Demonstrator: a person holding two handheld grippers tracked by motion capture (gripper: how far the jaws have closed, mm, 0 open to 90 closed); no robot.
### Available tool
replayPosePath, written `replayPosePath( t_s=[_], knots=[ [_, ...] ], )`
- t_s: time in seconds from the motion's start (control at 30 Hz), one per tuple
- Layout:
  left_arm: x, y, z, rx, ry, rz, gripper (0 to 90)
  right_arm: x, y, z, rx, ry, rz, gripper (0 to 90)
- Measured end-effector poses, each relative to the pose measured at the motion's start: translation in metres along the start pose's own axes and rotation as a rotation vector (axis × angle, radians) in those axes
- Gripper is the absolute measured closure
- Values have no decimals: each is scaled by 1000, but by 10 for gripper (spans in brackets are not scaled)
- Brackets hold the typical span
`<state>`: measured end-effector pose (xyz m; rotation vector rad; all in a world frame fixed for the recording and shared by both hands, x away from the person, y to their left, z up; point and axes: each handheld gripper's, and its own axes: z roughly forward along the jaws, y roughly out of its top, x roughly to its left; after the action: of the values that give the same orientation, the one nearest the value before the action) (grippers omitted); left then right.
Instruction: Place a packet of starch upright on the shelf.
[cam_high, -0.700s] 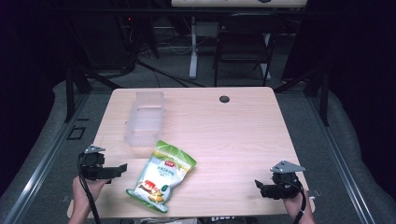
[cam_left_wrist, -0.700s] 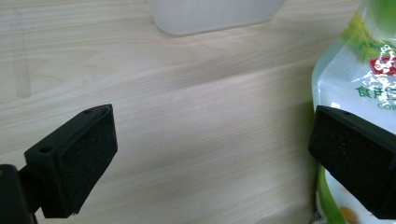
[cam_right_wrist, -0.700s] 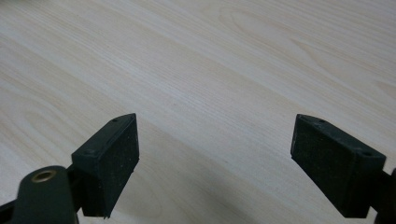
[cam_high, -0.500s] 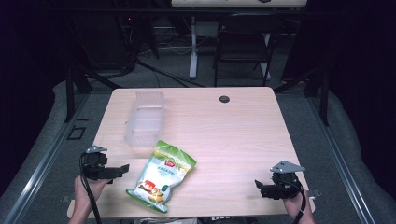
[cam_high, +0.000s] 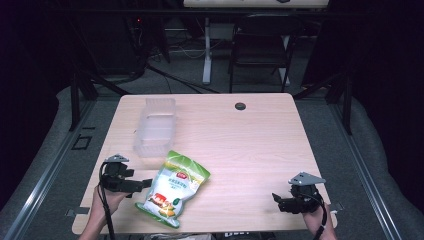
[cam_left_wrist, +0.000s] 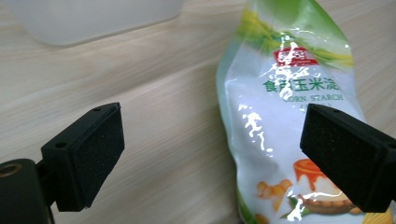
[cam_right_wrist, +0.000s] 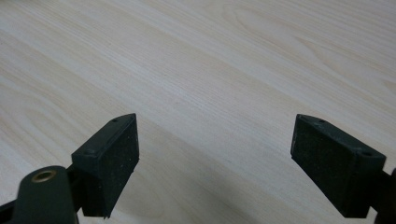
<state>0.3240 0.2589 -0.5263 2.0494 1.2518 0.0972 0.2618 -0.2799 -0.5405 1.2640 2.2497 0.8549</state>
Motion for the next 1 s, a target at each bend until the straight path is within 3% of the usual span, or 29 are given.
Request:
replayPosePath(
  t_s=[0.17, 0.33, 0.5, 0.6, 0.63, 0.8, 0.83, 0.87, 1.0],
  knots=[
    [-8, 12, 15, 10, -52, 36, 107, 1, 0, 0, -1, -3, -1, 146],
    [-16, 20, 26, 23, -65, 73, 158, 0, 1, 1, 10, 2, -11, 146],
    [-15, 30, 32, 1, -76, 85, 322, 1, 1, 2, 14, -3, -14, 146],
    [-12, 37, 38, -11, -103, 67, 374, 2, 2, 2, 10, -1, -14, 145],
    [-10, 40, 42, -11, -119, 74, 433, 2, 2, 2, 10, -5, -18, 146],
    [-5, 41, 48, -9, -145, 83, 543, 2, 2, 2, 10, -3, -14, 145],
    [-3, 40, 49, -7, -149, 83, 609, 1, 1, 2, 12, -5, -16, 146],
    [-1, 39, 49, -9, -149, 81, 609, 1, 1, 2, 15, -3, -18, 145],
    [5, 36, 46, -21, -162, 70, 761, 2, 2, 2, 13, -1, -18, 146]
  ],
)
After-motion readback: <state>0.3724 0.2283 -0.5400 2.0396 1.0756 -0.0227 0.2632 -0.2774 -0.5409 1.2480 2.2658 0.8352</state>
